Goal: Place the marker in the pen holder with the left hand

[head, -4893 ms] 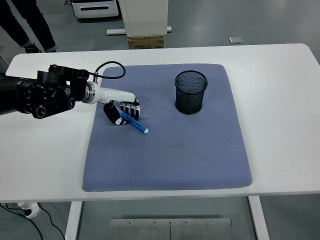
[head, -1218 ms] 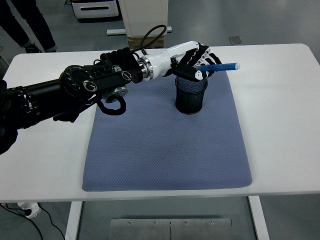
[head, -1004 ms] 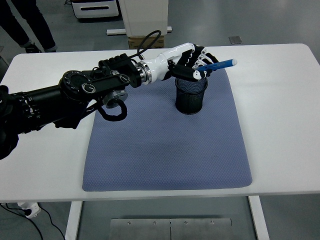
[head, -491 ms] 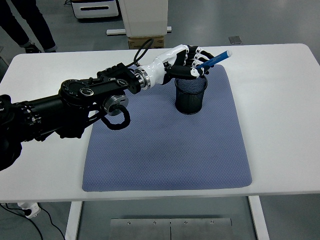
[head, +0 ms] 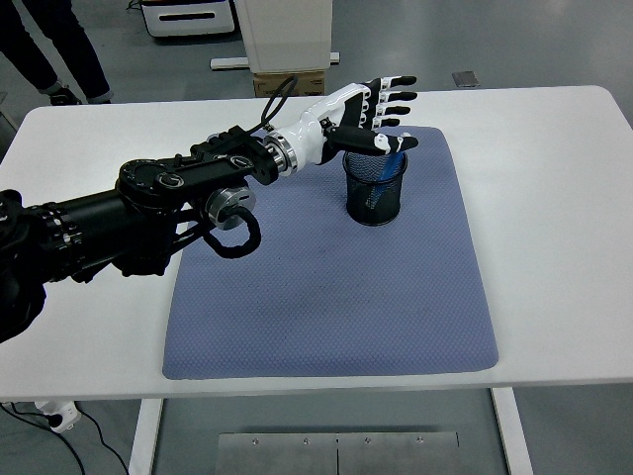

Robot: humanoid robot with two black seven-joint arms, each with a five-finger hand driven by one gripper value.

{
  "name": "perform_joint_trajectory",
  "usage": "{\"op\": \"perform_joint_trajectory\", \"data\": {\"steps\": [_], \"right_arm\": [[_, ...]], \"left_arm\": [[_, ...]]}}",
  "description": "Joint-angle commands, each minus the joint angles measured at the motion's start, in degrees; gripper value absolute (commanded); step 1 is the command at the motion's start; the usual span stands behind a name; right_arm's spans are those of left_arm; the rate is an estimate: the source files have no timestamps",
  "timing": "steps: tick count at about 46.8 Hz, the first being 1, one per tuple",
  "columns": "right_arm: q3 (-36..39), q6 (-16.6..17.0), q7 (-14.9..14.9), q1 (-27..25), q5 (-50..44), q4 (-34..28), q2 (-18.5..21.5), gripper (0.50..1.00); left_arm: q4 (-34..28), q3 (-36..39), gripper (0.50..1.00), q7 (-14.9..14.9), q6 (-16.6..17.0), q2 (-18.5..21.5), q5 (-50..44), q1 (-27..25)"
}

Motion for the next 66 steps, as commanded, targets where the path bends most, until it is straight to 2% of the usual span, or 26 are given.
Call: {"op": "perform_joint_trajectory", "data": {"steps": [1,6,7,10,13,18,22,37,44,48,53,55,62,66], "right_arm": [[0.00,-0.01,0.00,0.00,0.00,0.00,0.00,1.000],[0.00,-0.01,0.00,0.00,0.00,0.00,0.00,1.000],[0.00,-0.01,0.00,0.00,0.00,0.00,0.00,1.000],[0.00,0.08,0.00,0.00,0.00,0.00,0.00,1.000],[0.00,-0.01,0.00,0.00,0.00,0.00,0.00,1.000],[0.00,-0.01,0.00,0.00,0.00,0.00,0.00,1.000],[0.00,-0.01,0.00,0.00,0.00,0.00,0.00,1.000],[0.00,-0.01,0.00,0.00,0.00,0.00,0.00,1.000],[0.00,-0.01,0.00,0.00,0.00,0.00,0.00,1.000],[0.00,-0.01,0.00,0.00,0.00,0.00,0.00,1.000],[0.00,-0.01,0.00,0.00,0.00,0.00,0.00,1.000],[0.00,-0.01,0.00,0.00,0.00,0.00,0.00,1.000],[0.00,0.08,0.00,0.00,0.00,0.00,0.00,1.000],[0.00,-0.01,0.00,0.00,0.00,0.08,0.00,1.000]], "left_arm": [[0.01,-0.56,0.906,0.00,0.00,0.27,-0.05,0.00],[0.01,-2.67,0.927,-0.09,-0.09,1.06,-1.37,-0.53],[0.01,-3.19,0.956,-0.09,-0.09,1.32,-2.06,-0.62],[0.09,-3.90,0.965,-0.09,-0.09,2.54,-2.33,-0.53],[0.01,-4.69,1.000,-0.09,-0.09,4.48,-2.33,-0.35],[0.01,-6.62,1.000,-0.09,-0.09,6.24,-2.60,0.44],[0.01,-7.50,1.000,-0.09,-0.17,9.22,-2.86,2.10],[0.01,-7.59,1.000,0.18,0.09,17.05,-2.16,7.03],[0.09,-7.94,1.000,-0.26,1.85,18.46,-2.42,9.84],[0.01,-9.87,1.000,-2.71,1.85,19.25,-3.04,11.51],[0.01,-14.70,1.000,-10.00,1.23,21.88,-2.77,15.64],[-0.08,-16.99,1.000,-11.51,1.15,22.76,-2.77,17.04],[-0.08,-21.83,1.000,-11.60,0.80,23.29,-3.12,20.21],[0.01,-25.16,1.000,-11.60,-0.78,23.21,-3.83,22.58]]}}
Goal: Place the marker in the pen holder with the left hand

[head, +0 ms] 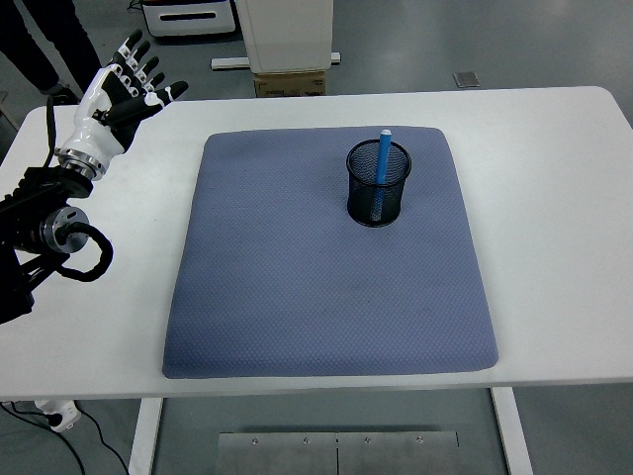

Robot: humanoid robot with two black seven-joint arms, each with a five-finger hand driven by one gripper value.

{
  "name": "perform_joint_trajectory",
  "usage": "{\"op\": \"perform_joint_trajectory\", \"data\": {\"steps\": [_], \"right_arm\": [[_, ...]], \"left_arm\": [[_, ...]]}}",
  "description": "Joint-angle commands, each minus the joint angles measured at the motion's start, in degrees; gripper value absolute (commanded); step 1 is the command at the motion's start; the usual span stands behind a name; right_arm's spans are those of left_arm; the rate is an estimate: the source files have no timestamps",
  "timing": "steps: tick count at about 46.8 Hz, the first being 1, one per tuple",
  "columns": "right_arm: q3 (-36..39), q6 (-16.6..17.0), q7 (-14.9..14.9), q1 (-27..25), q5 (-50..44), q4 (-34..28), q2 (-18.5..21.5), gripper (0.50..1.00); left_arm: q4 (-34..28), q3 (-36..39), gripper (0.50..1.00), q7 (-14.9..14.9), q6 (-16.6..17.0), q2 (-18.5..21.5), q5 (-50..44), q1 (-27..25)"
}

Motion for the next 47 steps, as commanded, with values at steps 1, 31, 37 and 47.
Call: {"op": "perform_joint_trajectory", "data": {"steps": [1,31,37,47], "right_arm": [[0.00,-0.04,-0.01,0.00,0.00,0.00,0.00,1.000],[0.00,-0.03,-0.01,0.00,0.00,0.09,0.00,1.000],[0.09,0.14,-0.89,0.00,-0.09,0.35,0.00,1.000],[-0.09,-0.03,-0.71,0.53,-0.09,0.17,0.00,1.000]], "left_arm": [[0.10,-3.50,1.000,0.00,-1.91,-0.04,-0.80,2.43],[0.10,-17.13,1.000,2.45,-10.09,-1.09,-7.83,13.25],[0.10,-17.13,1.000,4.57,-9.83,-1.00,-8.36,13.51],[0.02,-17.05,1.000,4.57,-9.56,-1.09,-8.28,13.51]]}}
